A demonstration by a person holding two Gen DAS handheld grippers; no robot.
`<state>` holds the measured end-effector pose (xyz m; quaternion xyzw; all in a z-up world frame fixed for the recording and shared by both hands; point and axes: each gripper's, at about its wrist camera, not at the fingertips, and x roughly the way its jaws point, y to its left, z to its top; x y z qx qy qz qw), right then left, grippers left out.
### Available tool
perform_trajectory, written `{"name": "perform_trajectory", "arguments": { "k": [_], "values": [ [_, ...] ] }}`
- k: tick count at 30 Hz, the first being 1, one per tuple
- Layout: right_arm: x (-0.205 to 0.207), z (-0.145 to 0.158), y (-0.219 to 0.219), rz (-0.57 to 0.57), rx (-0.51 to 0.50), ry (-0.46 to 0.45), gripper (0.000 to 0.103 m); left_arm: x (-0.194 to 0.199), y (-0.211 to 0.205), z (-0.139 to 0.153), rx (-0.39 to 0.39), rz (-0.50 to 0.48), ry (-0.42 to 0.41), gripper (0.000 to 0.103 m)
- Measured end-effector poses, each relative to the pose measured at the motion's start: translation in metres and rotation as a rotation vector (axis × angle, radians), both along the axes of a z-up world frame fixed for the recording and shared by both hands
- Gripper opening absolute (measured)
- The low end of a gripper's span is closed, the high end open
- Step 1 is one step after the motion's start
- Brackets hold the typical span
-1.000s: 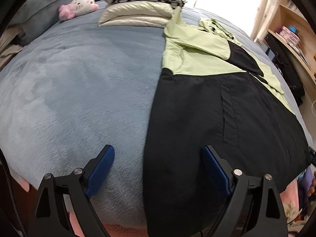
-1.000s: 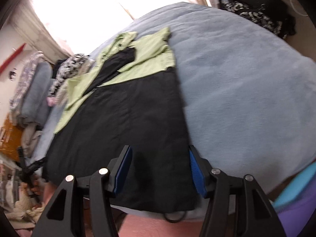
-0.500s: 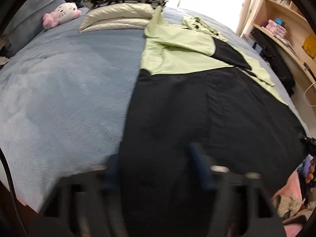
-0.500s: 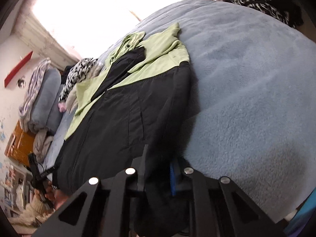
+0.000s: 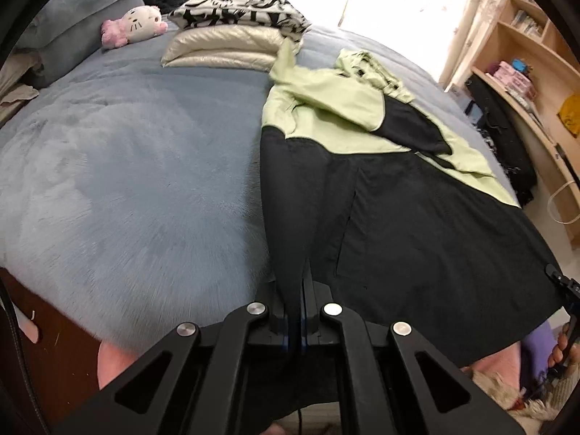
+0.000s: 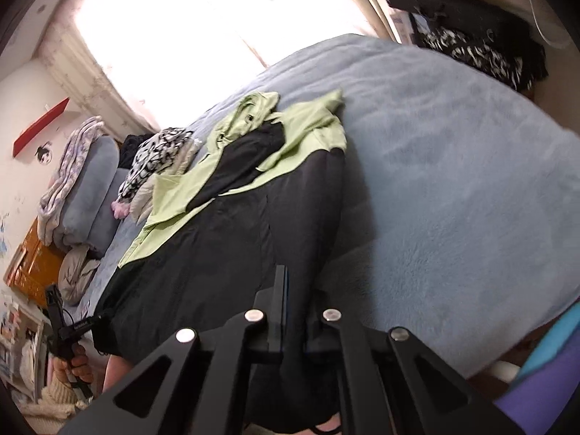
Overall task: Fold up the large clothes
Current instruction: 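Lift the hem and fold it toward the hood with both grippers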
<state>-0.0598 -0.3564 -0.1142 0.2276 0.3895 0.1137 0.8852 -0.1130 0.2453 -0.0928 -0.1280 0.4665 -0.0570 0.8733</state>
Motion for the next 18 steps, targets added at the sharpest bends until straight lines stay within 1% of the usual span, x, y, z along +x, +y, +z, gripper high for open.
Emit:
{"name": "perform_trajectory", "arguments": {
  "k": [4,6,9,13,15,18],
  "values": [
    [-0.025,0.026,0.006,0.043,-0.047,-0.019,0.004,-0.027,0.011,0.021,-0.037,-0.02,0.001,0.001],
    [-0.037,0.034,0.006,0.058,-0.057,-0.021,0.004,-0.042,0.018,0.032,-0.066,-0.032,0.004,0.001],
    [-0.056,0.04,0.004,0.065,-0.056,-0.005,0.004,-0.055,0.028,0.043,-0.119,-0.022,0.006,0.001],
    [-0.06,0.038,-0.004,0.033,0.01,0.022,0.004,-0.05,0.036,0.055,-0.208,0.009,-0.023,0.001],
    [-0.053,0.038,-0.009,0.006,0.051,0.019,0.004,-0.038,0.039,0.063,-0.251,0.027,-0.057,0.001],
    [-0.032,0.045,-0.017,-0.035,0.123,0.008,0.004,-0.009,0.047,0.072,-0.346,0.075,-0.088,0.001]
  ]
}}
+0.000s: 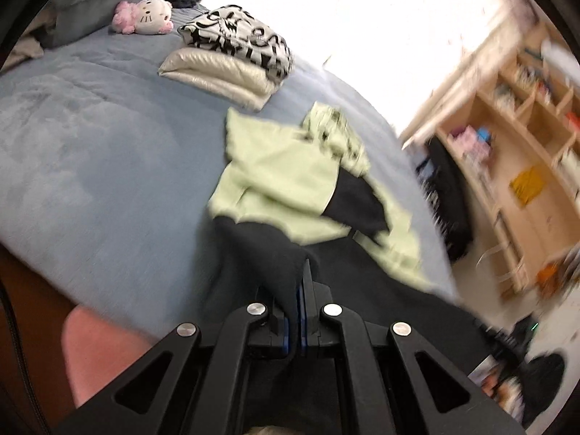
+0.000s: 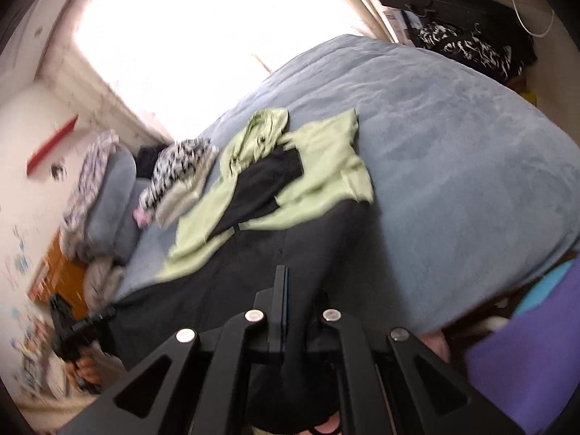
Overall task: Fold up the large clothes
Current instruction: 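Lift the hem and fold it toward the hood with both grippers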
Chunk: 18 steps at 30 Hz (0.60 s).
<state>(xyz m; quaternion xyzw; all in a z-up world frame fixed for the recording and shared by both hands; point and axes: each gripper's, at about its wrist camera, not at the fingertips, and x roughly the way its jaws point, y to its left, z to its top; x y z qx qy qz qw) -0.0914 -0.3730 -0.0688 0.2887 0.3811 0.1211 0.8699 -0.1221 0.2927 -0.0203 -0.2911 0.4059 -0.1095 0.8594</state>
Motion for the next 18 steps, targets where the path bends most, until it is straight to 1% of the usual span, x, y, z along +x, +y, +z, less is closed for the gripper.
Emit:
{"name": "perform_trajectory", "arguments": {
  "k": [3,4,6,7,9,10,11,12,13,14,15,16,17,18],
  "values": [
    [0.031,0.011,-0.007,-0.038,0.068,-0.014,0.004,0.041,0.002,0.009,-0.046,0.046,-0.009,0.001],
    [0.048,0.017,-0.009,-0.048,0.085,-0.02,0.004,0.06,0.005,0.011,-0.061,0.065,-0.004,0.001],
    [0.073,0.024,-0.012,-0.059,0.105,-0.022,0.004,0.095,0.007,0.014,-0.088,0.095,0.008,0.001],
    [0.095,0.029,-0.012,-0.062,0.11,-0.02,0.004,0.112,0.009,0.015,-0.095,0.11,0.016,0.002],
    [0.127,0.032,-0.013,-0.076,0.109,-0.006,0.005,0.157,0.008,0.012,-0.112,0.145,0.052,0.003],
    [0.146,0.032,-0.013,-0.083,0.12,0.009,0.008,0.177,0.008,0.01,-0.114,0.157,0.07,0.004],
    [0.168,0.031,-0.014,-0.095,0.125,0.027,0.008,0.205,0.009,0.007,-0.115,0.191,0.092,0.007],
    [0.19,0.029,-0.015,-0.106,0.124,0.049,0.01,0.224,0.01,0.002,-0.11,0.214,0.099,0.012],
    [0.217,0.026,-0.017,-0.122,0.129,0.078,0.018,0.242,0.012,-0.003,-0.113,0.235,0.111,0.027],
    [0.232,0.023,-0.02,-0.141,0.141,0.099,0.027,0.261,0.014,-0.008,-0.131,0.251,0.119,0.046],
    [0.252,0.016,-0.023,-0.159,0.172,0.121,0.05,0.278,0.016,-0.012,-0.137,0.269,0.123,0.051],
    [0.268,0.008,-0.025,-0.164,0.199,0.132,0.067,0.288,0.019,-0.017,-0.136,0.295,0.126,0.055],
    [0.277,0.004,-0.026,-0.171,0.208,0.136,0.071,0.3,0.022,-0.02,-0.121,0.315,0.116,0.056],
    [0.286,-0.001,-0.026,-0.176,0.215,0.139,0.071,0.307,0.022,-0.024,-0.102,0.318,0.114,0.056]
  ]
}}
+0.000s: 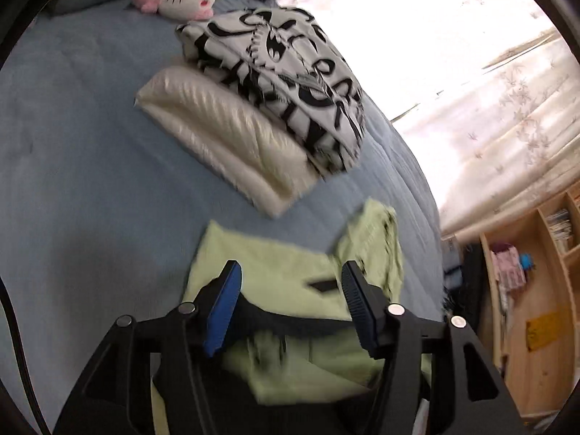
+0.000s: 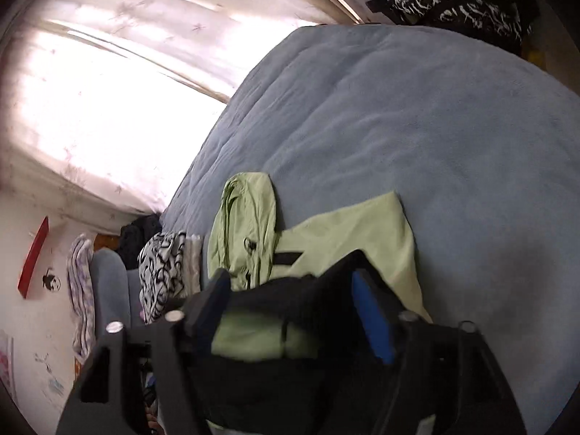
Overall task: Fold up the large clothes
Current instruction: 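Lift the hem and fold it toward the hood with both grippers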
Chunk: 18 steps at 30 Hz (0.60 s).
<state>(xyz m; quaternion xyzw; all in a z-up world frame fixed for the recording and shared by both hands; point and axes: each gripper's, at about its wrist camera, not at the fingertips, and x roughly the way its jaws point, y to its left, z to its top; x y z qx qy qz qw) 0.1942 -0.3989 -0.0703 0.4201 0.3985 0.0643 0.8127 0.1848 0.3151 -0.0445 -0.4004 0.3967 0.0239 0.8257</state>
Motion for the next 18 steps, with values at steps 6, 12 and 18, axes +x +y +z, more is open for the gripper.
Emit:
{"name": "perform_trajectory", "arguments": {
  "k": [6,12,18],
  "values": [
    [0.031,-0.031,0.002,0.07,-0.12,0.035,0.071,0.023,-0.005,-0.033,0.195,-0.171,0.058,0.057],
    [0.047,-0.066,0.004,0.138,-0.226,0.101,0.071,0.035,-0.031,-0.063,0.374,-0.389,0.083,0.057],
    [0.071,-0.087,0.012,0.176,-0.312,0.105,0.071,0.063,-0.063,-0.081,0.531,-0.501,0.102,0.057]
  ]
}}
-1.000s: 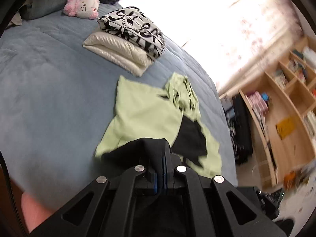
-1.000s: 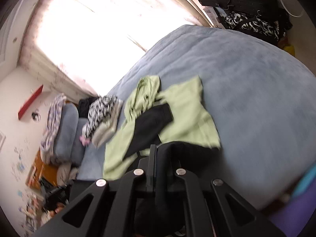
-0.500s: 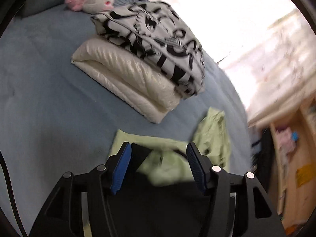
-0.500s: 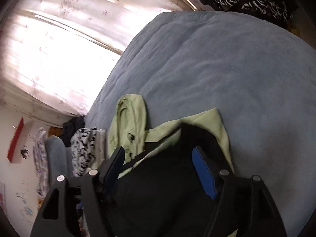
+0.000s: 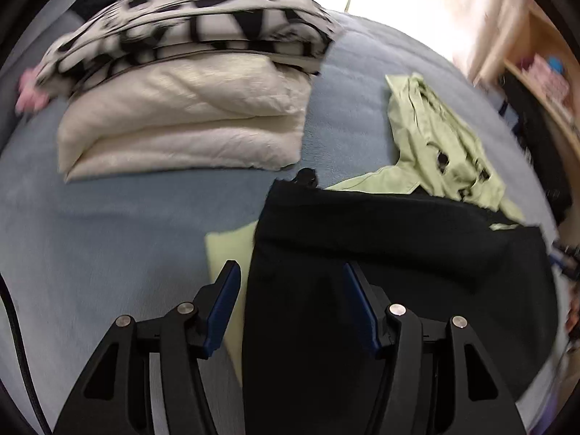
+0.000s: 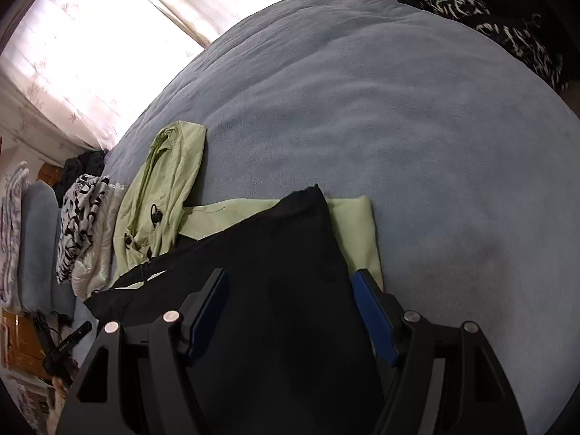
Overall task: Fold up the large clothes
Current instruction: 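Lift the hem and fold it toward the hood with both grippers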
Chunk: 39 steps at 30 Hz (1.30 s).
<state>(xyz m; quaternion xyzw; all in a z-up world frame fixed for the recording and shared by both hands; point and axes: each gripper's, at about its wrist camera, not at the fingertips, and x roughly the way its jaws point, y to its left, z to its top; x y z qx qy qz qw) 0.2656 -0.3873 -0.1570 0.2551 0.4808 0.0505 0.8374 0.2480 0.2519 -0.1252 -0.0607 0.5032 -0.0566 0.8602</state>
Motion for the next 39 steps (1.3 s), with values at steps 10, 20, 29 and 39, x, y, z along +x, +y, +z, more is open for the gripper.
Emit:
{"name": "perform_trajectory", "arguments": {
  "k": [10,20,29,39],
  "values": [
    [0.022,-0.022,0.029,0.084,-0.158,-0.028,0.044,0.038,-0.02,-0.023,0.113,-0.022,-0.032,0.015],
    [0.006,0.033,0.03,-0.03,-0.219,-0.241,0.005,0.007,0.002,0.026,0.042,0.16,-0.212,0.004],
    [0.073,-0.023,0.06,-0.064,-0.379,-0.054,0.008,0.039,-0.013,-0.032,0.149,0.223,-0.06,0.011],
    [0.035,0.014,0.047,-0.15,-0.287,-0.133,0.022,0.004,-0.016,0.02,0.141,0.25,-0.158,0.023]
  ]
}}
